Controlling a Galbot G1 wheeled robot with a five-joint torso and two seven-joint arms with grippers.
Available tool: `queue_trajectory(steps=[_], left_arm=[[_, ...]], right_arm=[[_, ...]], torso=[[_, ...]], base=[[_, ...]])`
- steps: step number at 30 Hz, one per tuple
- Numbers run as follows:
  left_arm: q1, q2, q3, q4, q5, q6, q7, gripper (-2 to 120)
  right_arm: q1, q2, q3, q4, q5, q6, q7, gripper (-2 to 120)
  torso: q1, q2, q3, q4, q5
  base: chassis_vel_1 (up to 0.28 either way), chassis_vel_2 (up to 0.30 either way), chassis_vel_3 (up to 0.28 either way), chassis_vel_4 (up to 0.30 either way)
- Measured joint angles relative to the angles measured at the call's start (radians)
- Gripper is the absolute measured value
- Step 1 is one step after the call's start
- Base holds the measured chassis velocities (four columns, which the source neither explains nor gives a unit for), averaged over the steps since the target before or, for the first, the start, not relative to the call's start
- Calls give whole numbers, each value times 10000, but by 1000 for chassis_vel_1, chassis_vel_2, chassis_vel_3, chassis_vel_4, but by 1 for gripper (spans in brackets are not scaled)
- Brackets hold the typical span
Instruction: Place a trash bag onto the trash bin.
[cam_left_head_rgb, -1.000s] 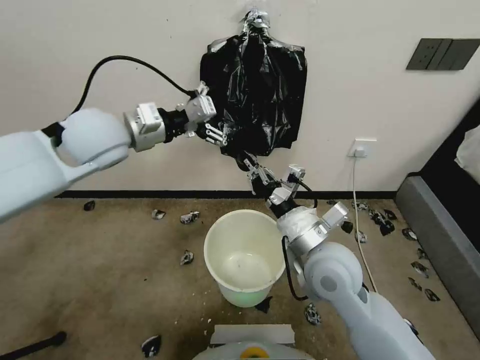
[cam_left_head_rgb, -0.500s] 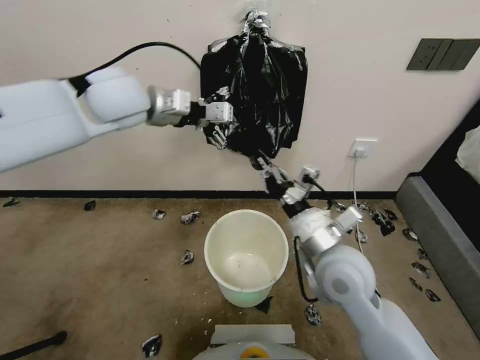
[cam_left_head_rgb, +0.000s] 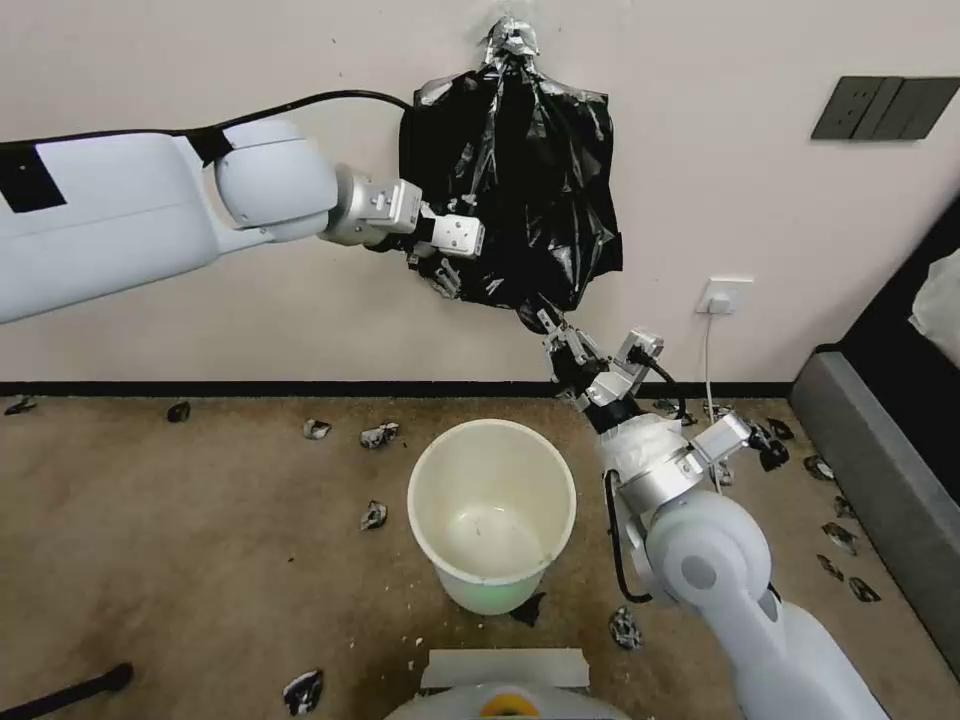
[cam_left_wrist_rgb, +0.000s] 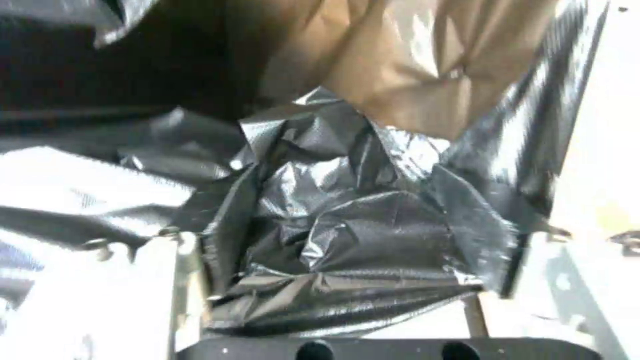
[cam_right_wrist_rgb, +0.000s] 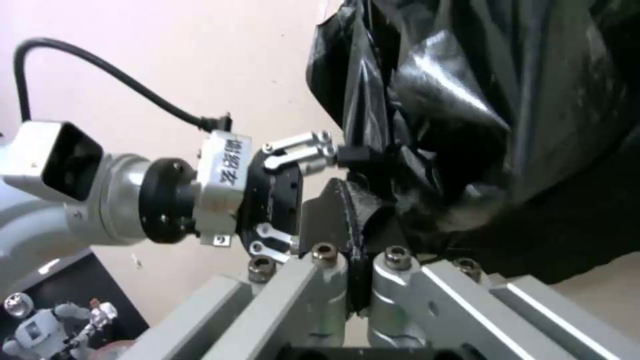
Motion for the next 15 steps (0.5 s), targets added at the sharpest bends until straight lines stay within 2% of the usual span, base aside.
queue_trajectory(steps=[1,7,9,11,15], left_arm=[[0,0,0,0,0,0,0,66],[204,141,-123,-20,-9,350,-424,41],[225,151,-144,-21,-9,380,-465,38],[344,215,-270,-40,-9,497,-607,27],[486,290,-423,-44,-4,569,-723,17]], right_arm=[[0,0,0,0,0,0,0,0],[5,9,-5,86,3,4,22,0],[11,11,-11,107,4,3,29,0],[43,14,-26,156,4,3,61,0],[68,15,-34,192,4,1,95,0]], torso=[[0,0,0,0,0],[0,0,0,0,0],[0,1,0,0,0],[0,1,0,-1,0],[0,2,0,0,0]], base=[[0,0,0,0],[0,0,0,0],[0,0,0,0],[0,0,0,0],[0,0,0,0]])
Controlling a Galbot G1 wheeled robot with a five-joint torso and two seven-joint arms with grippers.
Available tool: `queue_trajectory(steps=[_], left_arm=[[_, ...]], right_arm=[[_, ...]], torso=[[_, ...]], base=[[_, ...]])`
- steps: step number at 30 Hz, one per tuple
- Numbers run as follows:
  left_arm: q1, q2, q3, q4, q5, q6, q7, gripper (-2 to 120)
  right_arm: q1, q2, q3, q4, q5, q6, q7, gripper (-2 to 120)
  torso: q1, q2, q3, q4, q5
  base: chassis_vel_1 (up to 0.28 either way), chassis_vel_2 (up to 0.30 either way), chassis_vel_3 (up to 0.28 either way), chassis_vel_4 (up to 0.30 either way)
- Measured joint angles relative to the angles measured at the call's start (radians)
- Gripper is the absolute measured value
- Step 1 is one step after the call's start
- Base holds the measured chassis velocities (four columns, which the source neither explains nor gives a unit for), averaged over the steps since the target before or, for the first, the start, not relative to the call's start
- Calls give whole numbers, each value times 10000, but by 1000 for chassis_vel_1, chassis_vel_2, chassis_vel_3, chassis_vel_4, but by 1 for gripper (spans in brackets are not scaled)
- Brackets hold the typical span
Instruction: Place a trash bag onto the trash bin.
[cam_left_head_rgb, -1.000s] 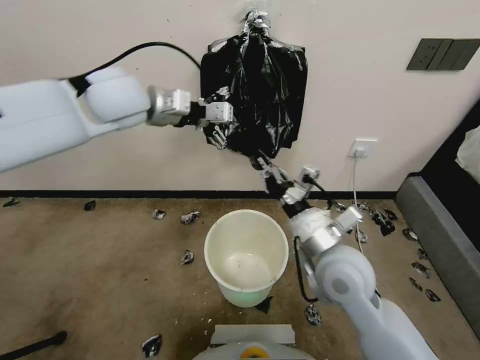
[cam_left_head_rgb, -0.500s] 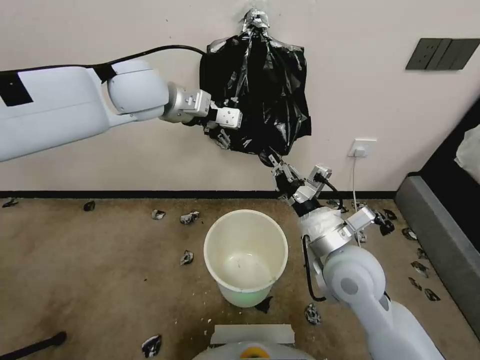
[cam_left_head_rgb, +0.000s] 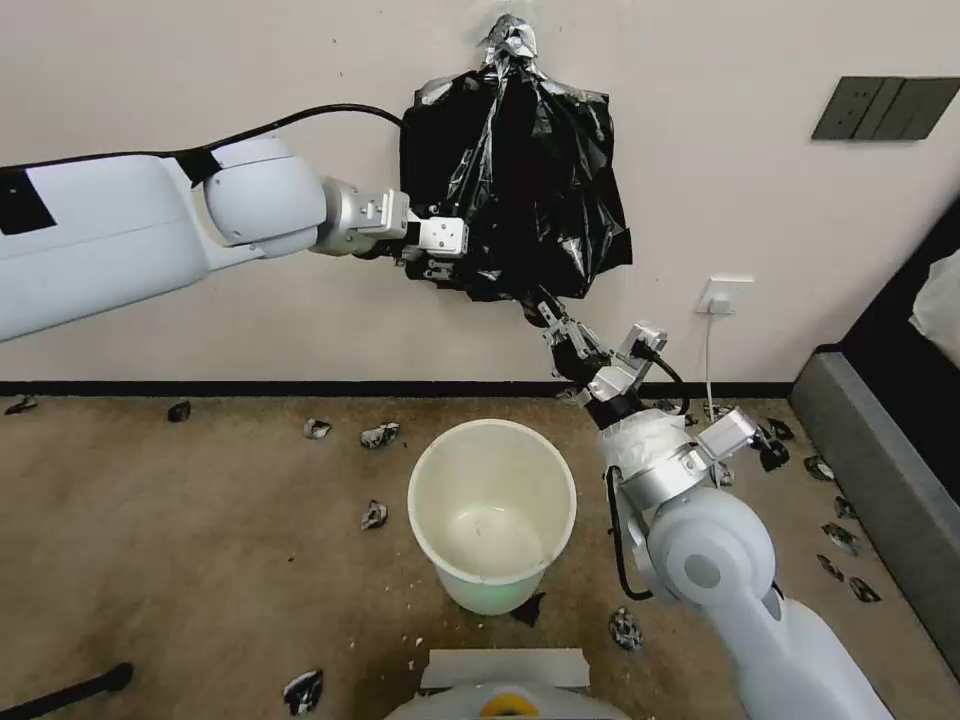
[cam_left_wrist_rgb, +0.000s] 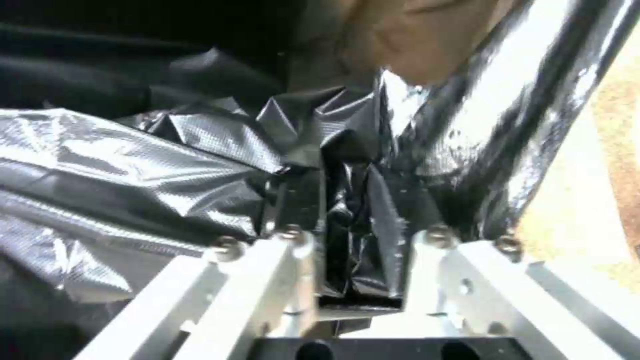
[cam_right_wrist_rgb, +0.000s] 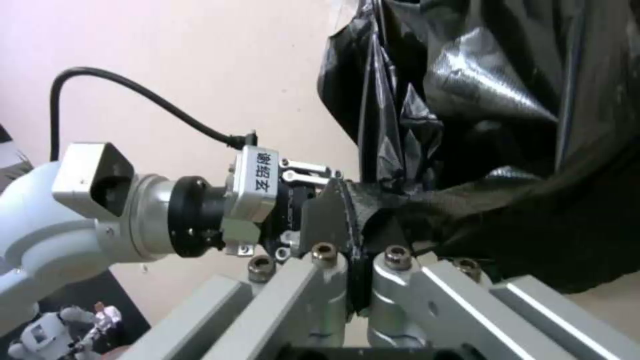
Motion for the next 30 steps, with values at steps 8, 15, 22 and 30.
queue_trajectory(steps=[8,15,22,30], left_arm=[[1170,254,-1161,46,-122,-1,-875,0],[2788,500,-2710,-88,-891,-719,-2587,0],[5579,864,-5255,-699,-1744,-1959,-4700,0],[7898,871,-7277,-1190,-1908,-2857,-5915,0]], right_arm=[[40,42,-55,133,14,-29,93,0],[28,49,-63,211,-16,-94,136,0],[50,40,1,220,-69,-123,279,0],[169,42,-2,221,-84,-258,450,0]], torso=[[0,0,0,0,0],[0,0,0,-1,-1],[0,0,0,0,2],[0,0,0,0,-2]], base=[[0,0,0,0],[0,0,0,0],[0,0,0,0],[0,0,0,0]])
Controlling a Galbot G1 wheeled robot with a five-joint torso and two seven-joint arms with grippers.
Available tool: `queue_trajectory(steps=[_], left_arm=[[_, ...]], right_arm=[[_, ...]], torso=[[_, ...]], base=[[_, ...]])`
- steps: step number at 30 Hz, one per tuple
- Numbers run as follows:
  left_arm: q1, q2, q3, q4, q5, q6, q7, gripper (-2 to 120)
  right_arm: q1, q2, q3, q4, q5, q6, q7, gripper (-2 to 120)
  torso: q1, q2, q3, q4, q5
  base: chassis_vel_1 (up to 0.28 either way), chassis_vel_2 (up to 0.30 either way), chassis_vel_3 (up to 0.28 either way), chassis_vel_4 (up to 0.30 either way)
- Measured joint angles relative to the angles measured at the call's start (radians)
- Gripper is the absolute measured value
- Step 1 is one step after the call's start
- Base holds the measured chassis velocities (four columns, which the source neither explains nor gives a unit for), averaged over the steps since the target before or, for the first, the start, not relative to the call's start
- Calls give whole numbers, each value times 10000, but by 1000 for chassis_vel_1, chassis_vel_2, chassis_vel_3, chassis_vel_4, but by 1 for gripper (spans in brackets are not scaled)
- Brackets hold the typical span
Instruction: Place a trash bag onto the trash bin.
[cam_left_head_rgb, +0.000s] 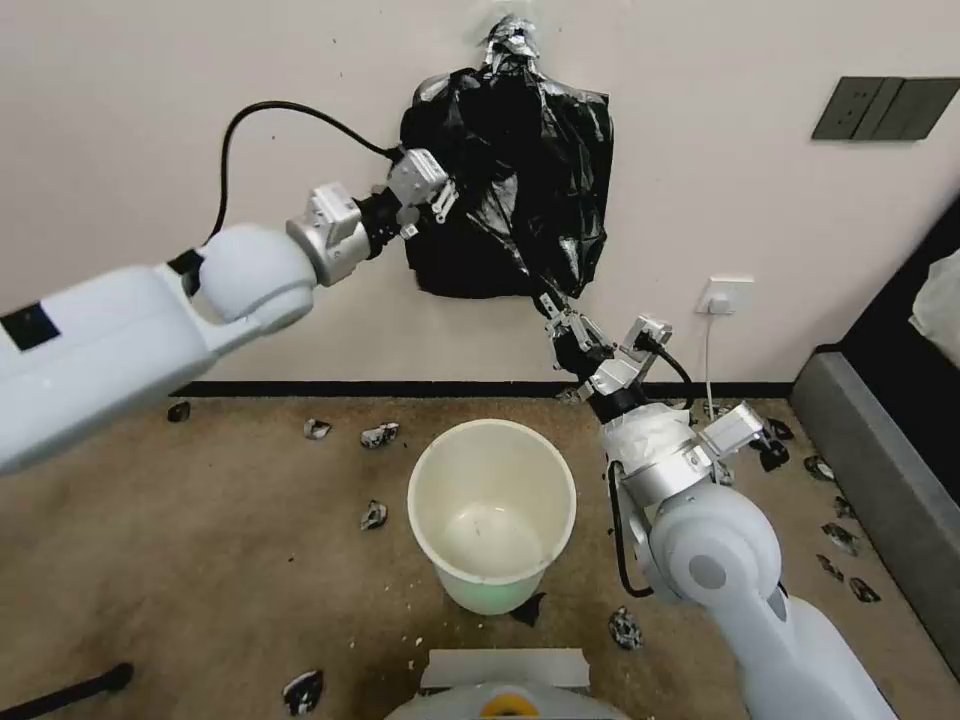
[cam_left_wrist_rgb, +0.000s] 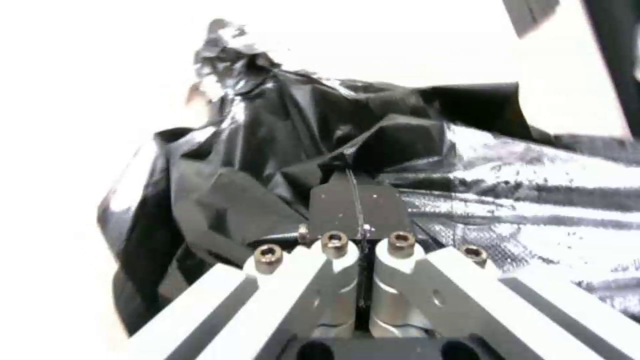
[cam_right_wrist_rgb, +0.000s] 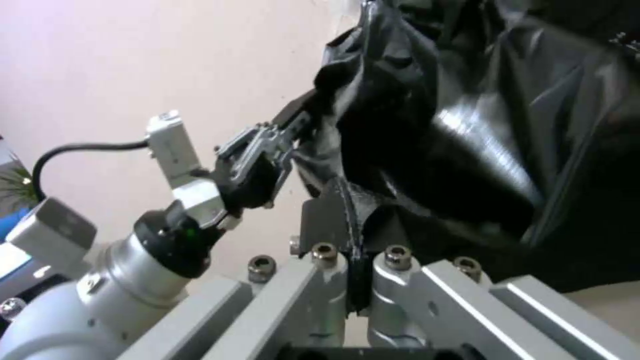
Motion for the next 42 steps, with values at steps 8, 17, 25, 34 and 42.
queue_trajectory(steps=[8,17,25,34,42], left_arm=[[1547,-81,-1120,-202,-179,-281,-406,0],[1947,-203,-1579,-130,-405,-375,-487,0],[2280,-249,-1906,-139,-460,-476,-472,0],[2903,12,-2551,-293,-446,-688,-324,0],[2915,43,-2519,-511,-453,-699,-333,0]], right_arm=[[9,-41,-1,38,-11,-187,156,12],[89,-124,-8,67,-110,-299,305,45],[-569,-425,379,602,-1073,-947,669,73],[-669,-1519,1313,1267,-2584,-1715,1131,99],[2254,-3632,558,1106,-1595,-2955,2444,100]], torso=[[0,0,0,0,2],[0,0,0,0,3],[0,0,0,-1,3],[0,0,0,-1,3],[0,0,1,0,1]], base=[[0,0,0,0],[0,0,0,0],[0,0,0,0],[0,0,0,0],[0,0,0,0]])
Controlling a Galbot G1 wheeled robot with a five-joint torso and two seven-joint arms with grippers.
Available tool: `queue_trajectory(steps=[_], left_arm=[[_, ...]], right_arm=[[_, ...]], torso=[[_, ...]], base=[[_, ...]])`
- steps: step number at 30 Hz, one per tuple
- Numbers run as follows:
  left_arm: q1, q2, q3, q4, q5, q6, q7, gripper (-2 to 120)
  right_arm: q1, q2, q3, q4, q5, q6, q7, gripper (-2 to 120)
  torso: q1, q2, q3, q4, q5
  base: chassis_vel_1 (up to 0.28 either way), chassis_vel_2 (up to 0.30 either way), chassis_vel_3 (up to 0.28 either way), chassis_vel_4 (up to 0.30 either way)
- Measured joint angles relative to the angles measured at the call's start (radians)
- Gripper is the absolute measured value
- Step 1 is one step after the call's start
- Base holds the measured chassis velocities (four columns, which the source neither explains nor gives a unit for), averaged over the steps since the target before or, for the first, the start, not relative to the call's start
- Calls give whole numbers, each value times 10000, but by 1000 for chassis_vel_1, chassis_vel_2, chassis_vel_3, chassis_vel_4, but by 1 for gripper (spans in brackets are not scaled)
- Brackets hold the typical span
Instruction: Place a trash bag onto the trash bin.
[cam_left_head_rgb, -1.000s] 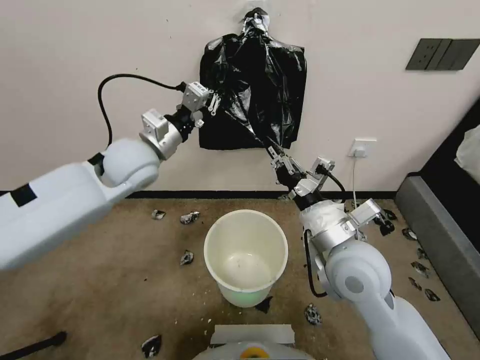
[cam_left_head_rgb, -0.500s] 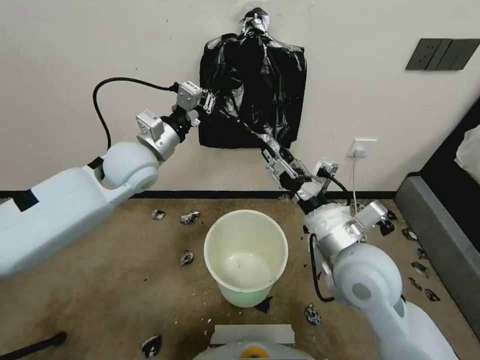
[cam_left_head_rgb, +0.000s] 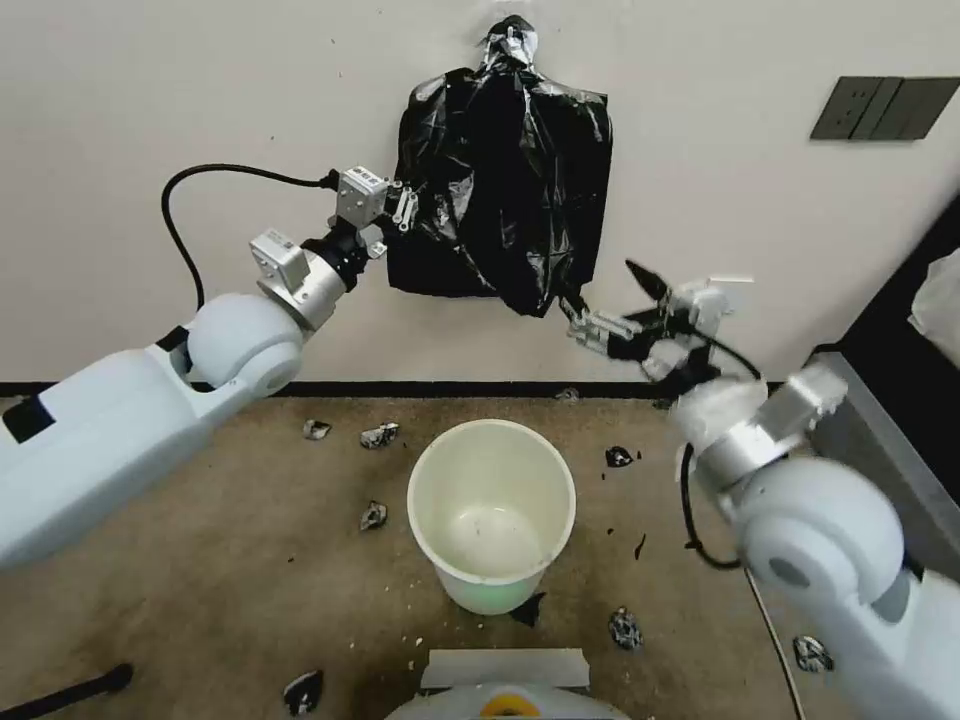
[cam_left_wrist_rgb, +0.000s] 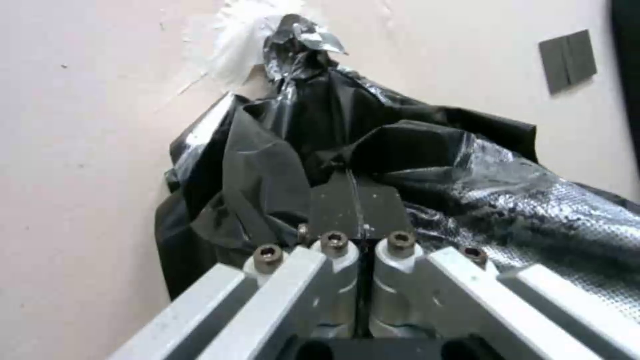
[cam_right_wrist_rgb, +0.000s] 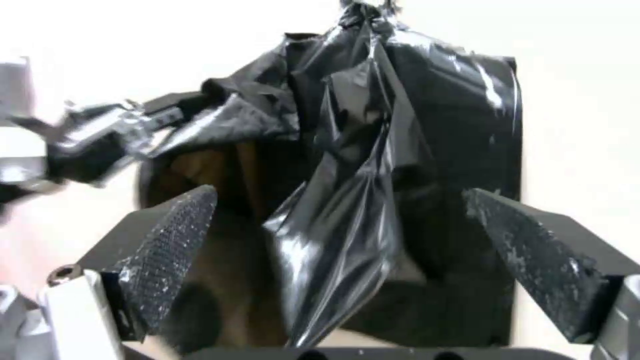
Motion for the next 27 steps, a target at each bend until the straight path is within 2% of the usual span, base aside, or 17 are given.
queue_trajectory(steps=[2,4,6,8,9,12,13,15,17,18,19,24,27], left_arm=[[5,80,11,-24,4,3,4,0],[21,102,1,-32,5,3,7,0],[173,171,-153,-84,7,-2,28,0],[216,171,-187,-92,8,-1,32,0],[336,161,-278,-121,16,-2,33,0],[1071,424,-1083,-439,39,10,14,0],[1071,424,-1083,-439,39,10,14,0],[2077,913,-2019,-803,81,5,-41,0],[2093,919,-2032,-807,82,5,-40,0],[2232,968,-2118,-848,82,5,-41,0],[2335,1027,-2193,-896,90,-3,-41,0],[2413,1077,-2225,-945,89,-6,-37,0],[2392,1078,-2221,-951,77,-6,-31,0]], right_arm=[[1233,-620,-622,-314,192,-569,206,100],[1561,-743,-821,-409,222,-702,257,100],[3318,-1109,-2121,-807,459,-1227,509,100],[3631,-1138,-2381,-876,498,-1318,543,100],[4595,-1161,-3242,-1081,580,-1643,672,100],[6178,-746,-4764,-1670,714,-2158,1018,100],[6178,-746,-4764,-1670,714,-2158,1018,100],[7377,-55,-5826,-2241,757,-2691,1322,100],[7431,-31,-5878,-2260,761,-2741,1345,100],[7672,55,-6116,-2332,768,-3049,1463,100],[7957,120,-6448,-2411,692,-3574,1716,100],[8111,-54,-6733,-2449,282,-3942,1834,99],[8138,-295,-6874,-2378,76,-3953,1835,99]], torso=[[0,0,0,-2,2],[0,0,0,-2,2],[0,-1,-1,0,2],[0,0,0,0,0],[0,0,0,1,-2],[1,-1,1,-15,-5],[1,-1,1,-15,-5],[0,-1,2,13,7],[0,-1,2,13,2],[0,-1,2,18,-13],[0,0,1,7,-2],[1,0,0,-9,4],[0,0,0,-1,-3]], base=[[0,0,0,0],[0,0,0,0],[0,0,0,0],[0,0,0,0],[0,0,0,0],[0,0,0,0],[0,0,0,0],[0,0,0,0],[0,0,0,0],[0,0,0,0],[0,0,0,0],[0,0,0,0],[0,0,0,0]])
